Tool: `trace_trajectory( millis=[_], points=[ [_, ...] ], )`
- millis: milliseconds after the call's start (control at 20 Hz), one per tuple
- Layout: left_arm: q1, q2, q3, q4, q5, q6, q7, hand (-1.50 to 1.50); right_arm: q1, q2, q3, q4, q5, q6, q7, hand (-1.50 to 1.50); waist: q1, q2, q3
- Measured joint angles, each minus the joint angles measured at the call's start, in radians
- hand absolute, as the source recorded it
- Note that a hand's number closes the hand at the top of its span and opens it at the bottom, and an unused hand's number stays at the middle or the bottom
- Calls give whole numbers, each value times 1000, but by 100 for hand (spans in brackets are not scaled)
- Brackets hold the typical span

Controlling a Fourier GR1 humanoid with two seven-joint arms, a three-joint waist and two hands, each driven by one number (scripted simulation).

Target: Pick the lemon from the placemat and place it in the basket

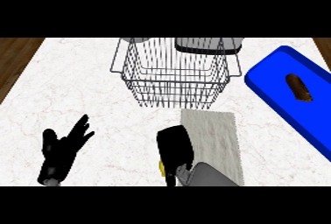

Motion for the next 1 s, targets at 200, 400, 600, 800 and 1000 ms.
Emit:
trace_trajectory(
  millis=[200, 400, 600, 800, 1000],
  points=[
    [-24, -4, -12, 13, -5, -6, 12, 0, -58, 13, 51, -27, -32, -99, 174, 150, 23, 2, -1],
    [-33, -8, -17, 21, -6, -11, 11, 0, -97, 17, 31, -123, -77, -277, 252, 150, 34, 1, 2],
    [-35, -11, -21, 25, -11, -7, 18, 0, -167, 17, -6, -219, -77, -466, 279, 150, 36, -6, 2],
    [-35, -11, -18, 32, -13, 0, 30, 0, -271, 14, -40, -265, -51, -577, 318, 150, 30, -12, 0],
    [-29, -7, -15, 29, -16, 2, 28, 0, -390, 12, -94, -251, -24, -609, 364, 150, 25, -16, -3]
  ],
)
